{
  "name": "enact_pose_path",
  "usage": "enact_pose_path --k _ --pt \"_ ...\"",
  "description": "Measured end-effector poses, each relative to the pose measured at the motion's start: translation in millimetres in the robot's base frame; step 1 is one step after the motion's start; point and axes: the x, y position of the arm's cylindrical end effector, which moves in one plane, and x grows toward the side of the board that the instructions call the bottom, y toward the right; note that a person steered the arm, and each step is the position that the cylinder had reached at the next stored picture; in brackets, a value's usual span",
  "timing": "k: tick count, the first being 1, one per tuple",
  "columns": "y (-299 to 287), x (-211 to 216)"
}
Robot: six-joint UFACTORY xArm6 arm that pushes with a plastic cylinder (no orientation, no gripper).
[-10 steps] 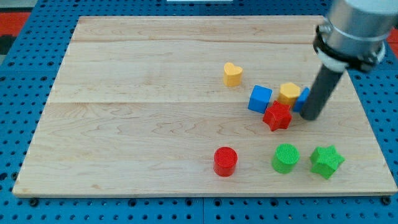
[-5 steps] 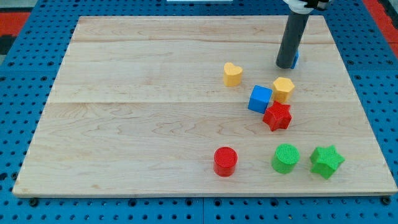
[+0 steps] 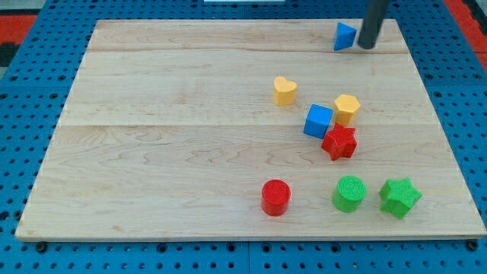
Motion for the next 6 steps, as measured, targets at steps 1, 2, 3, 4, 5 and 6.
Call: enact_pose_path --k 1,2,3,4,5,6 --pt "4 -14" --pt "-51 -43" --pt "-148 -61" --pt "-83 -61" --pt "-18 -31" --pt "-14 11"
